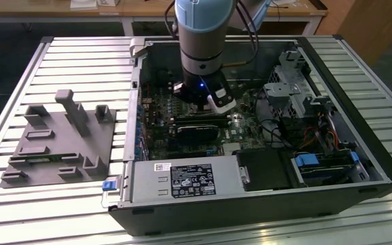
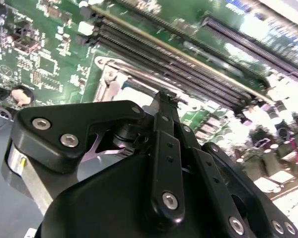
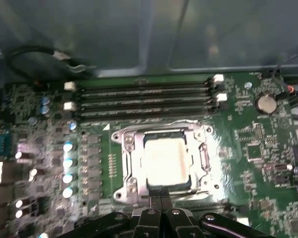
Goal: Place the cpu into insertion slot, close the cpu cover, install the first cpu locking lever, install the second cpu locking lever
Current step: 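Install the second cpu locking lever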
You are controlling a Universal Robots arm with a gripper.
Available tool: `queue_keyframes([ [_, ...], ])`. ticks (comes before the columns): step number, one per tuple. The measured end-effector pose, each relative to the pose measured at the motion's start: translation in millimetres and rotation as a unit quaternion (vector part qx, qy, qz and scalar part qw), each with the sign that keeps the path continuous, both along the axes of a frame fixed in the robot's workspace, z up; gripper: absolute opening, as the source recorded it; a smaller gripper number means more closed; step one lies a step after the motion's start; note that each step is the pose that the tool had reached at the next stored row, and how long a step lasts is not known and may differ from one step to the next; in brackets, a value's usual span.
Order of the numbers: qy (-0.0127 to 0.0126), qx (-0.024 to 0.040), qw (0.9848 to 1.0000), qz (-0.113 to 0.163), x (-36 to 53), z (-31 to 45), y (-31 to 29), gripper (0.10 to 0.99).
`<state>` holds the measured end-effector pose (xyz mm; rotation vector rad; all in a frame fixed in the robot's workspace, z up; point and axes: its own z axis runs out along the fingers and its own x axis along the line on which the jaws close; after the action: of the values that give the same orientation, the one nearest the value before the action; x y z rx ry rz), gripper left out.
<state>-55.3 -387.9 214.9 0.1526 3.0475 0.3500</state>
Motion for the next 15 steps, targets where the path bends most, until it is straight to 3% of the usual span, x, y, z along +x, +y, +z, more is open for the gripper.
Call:
queue_keyframes([
  [7,0.0,-0.016,0.9999,0.0,9.4,-0.2,13.0,0.106],
  [15,0.0015,-0.0445,0.999,0.0,14.7,-0.2,30.4,0.106],
])
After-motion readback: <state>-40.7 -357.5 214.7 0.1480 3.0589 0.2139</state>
